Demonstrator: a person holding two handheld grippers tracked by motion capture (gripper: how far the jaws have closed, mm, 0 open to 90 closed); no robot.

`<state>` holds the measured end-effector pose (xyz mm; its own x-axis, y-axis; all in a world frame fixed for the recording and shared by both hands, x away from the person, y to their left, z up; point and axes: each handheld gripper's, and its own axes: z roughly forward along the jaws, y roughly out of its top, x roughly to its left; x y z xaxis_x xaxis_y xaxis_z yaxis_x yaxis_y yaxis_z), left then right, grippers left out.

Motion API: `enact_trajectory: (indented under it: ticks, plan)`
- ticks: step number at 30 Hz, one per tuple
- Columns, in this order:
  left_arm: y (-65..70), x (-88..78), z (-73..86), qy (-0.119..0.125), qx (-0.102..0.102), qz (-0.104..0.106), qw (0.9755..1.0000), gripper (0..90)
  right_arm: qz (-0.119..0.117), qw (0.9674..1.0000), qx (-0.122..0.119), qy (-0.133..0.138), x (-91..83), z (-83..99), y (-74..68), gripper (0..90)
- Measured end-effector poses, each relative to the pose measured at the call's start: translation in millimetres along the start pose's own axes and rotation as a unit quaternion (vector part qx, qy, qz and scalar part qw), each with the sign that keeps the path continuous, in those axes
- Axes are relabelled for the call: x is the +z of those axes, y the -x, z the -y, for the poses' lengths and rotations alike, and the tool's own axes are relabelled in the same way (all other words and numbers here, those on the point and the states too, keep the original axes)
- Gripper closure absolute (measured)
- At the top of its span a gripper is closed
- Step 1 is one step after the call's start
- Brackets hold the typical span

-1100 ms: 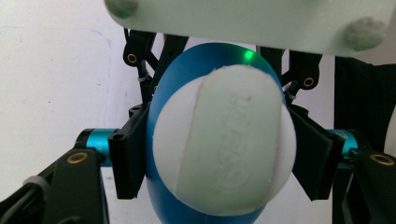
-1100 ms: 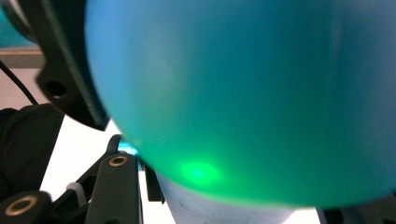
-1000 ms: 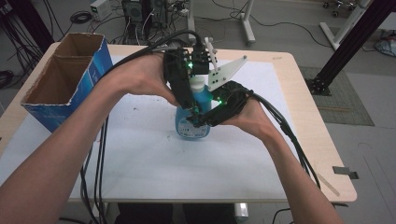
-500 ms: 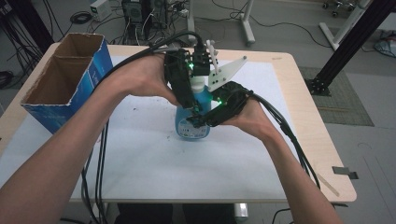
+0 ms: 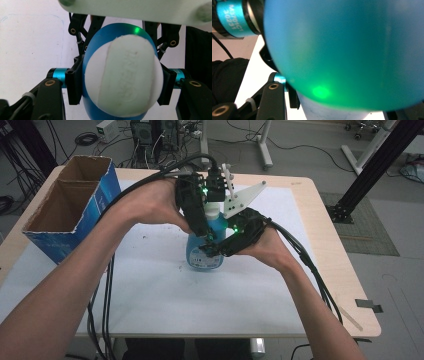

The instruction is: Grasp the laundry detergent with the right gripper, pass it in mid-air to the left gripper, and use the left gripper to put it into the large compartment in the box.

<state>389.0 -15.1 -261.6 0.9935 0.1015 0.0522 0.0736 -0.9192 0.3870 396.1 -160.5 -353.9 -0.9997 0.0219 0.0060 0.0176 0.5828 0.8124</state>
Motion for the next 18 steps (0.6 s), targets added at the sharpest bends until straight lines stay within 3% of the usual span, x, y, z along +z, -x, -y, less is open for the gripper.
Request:
enact_trajectory:
  ticks: [10,18]
  plan:
    - [1.0,-1.0,1.3,-0.004,0.001,0.003,1.0000,37.6,0.002,1.0000,0.001,0.001,-0.3,0.6,1.0,36.6]
    - [1.3,-5.4,4.4,-0.011,0.000,0.000,0.9999,37.6,0.008,0.9999,-0.001,-0.013,-1.9,0.5,0.0,31.9]
